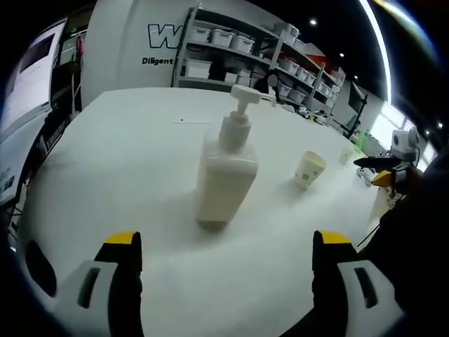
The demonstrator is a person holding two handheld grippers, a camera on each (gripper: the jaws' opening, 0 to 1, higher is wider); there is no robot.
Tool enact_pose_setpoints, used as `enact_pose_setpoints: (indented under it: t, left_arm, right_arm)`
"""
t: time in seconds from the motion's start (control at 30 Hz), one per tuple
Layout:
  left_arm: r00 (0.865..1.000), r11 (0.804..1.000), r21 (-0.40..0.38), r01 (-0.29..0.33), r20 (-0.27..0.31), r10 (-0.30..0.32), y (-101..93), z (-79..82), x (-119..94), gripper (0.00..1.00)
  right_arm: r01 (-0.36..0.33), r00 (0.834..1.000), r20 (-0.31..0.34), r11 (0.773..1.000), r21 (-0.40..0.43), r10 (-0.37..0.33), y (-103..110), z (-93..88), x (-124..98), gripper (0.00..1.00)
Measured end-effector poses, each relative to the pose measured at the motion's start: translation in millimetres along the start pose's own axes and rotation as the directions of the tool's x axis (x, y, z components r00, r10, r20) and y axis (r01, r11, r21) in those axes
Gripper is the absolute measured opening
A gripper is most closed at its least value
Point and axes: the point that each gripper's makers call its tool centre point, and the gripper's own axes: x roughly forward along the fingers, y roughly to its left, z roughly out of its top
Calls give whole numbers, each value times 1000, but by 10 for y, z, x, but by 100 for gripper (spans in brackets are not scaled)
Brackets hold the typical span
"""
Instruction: Hold the bottle steady, press the pump all the way down and release, and repeat the specified number of times to dispense into the cup
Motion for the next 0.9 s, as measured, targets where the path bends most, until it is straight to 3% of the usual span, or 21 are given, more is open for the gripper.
enact_pose_setpoints:
  t: [0.9]
  left_arm:
    - [1000, 1000, 27, 15, -8, -15, -31, 50, 61, 99]
  right_arm:
    - [-8, 1000, -14, 1000, -18, 8, 33, -21, -20, 99]
